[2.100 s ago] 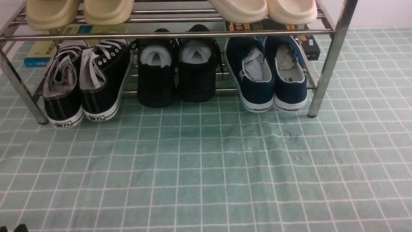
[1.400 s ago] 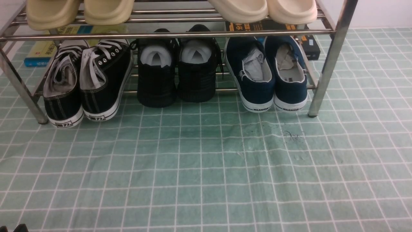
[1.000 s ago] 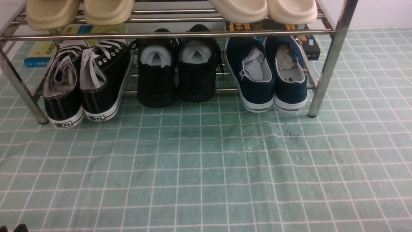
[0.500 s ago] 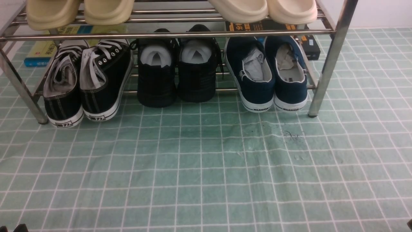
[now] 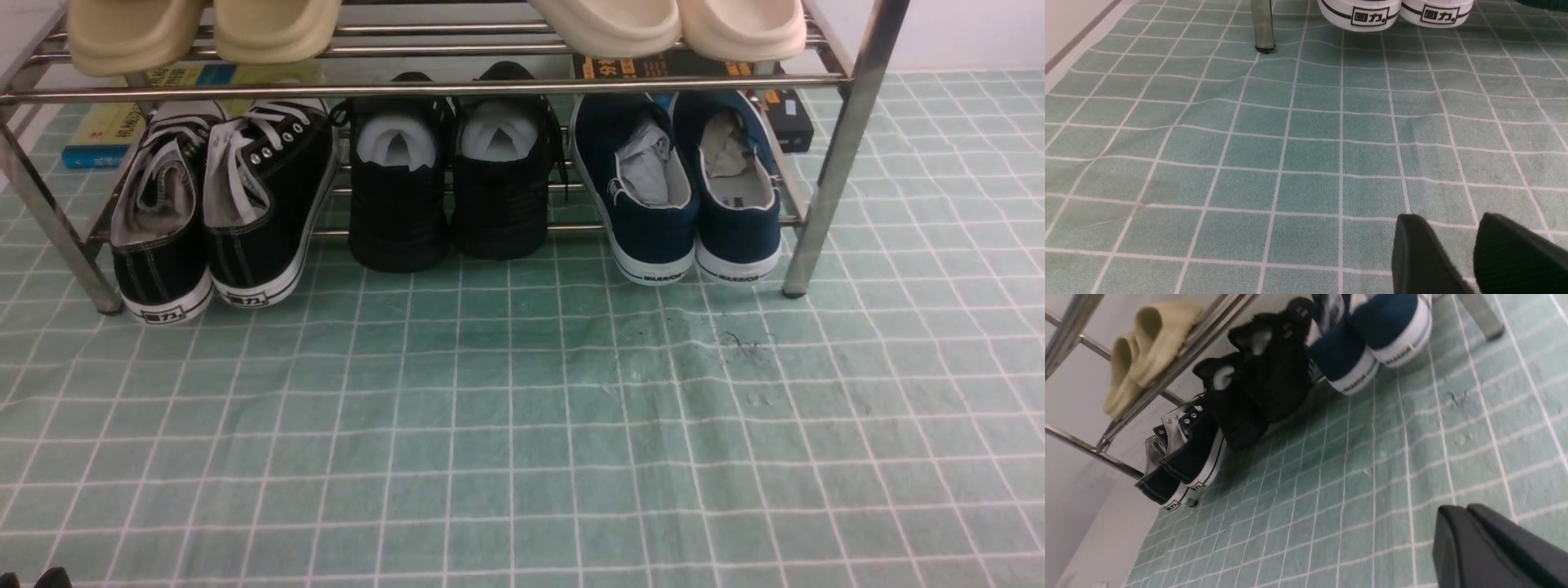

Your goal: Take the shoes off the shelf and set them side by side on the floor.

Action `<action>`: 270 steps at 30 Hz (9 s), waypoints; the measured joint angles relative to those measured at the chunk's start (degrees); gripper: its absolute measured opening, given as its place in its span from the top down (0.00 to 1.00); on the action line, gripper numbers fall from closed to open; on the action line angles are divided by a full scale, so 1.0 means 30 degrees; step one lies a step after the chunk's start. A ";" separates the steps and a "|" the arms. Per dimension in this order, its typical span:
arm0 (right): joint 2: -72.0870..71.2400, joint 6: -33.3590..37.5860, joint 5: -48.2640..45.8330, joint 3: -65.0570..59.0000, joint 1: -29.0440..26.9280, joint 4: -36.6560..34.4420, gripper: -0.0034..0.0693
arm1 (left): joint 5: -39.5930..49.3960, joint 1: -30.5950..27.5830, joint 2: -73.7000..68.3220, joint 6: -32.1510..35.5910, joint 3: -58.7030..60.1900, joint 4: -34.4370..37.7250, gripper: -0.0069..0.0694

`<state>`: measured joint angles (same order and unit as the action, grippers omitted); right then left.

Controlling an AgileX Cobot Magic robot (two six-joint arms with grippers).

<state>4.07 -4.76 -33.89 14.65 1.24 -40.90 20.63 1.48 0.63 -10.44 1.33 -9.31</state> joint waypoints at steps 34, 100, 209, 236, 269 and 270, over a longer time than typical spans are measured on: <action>2.9301 0.7530 -0.7585 2.3655 0.5722 0.2746 0.57 | 0.0000 0.0000 0.0000 0.0000 0.0000 0.0000 0.60; 3.2011 0.3575 -1.2856 3.0692 0.8765 0.7665 0.88 | 0.0000 0.0000 0.0017 0.0000 0.0000 0.0000 0.59; 3.4439 -0.8683 -0.6172 2.3634 0.9147 1.8576 0.93 | 0.0000 0.0000 0.0017 0.0000 0.0000 0.0000 0.59; 3.0095 -0.4900 -1.1342 1.8640 0.9147 1.3468 0.93 | 0.0000 0.0000 0.0017 0.0000 0.0000 0.0000 0.59; 3.2812 -0.7035 -0.5922 1.7769 0.9147 1.1276 0.85 | 0.0000 0.0000 0.0017 0.0000 0.0000 0.0000 0.59; 3.2812 -0.7035 -0.5836 1.7769 0.9147 1.1029 0.81 | 0.0000 0.0000 0.0017 0.0000 0.0000 0.0000 0.59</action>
<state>102.51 -25.86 -51.40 67.95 28.68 -7.81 20.63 1.48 0.68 -10.44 1.33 -9.31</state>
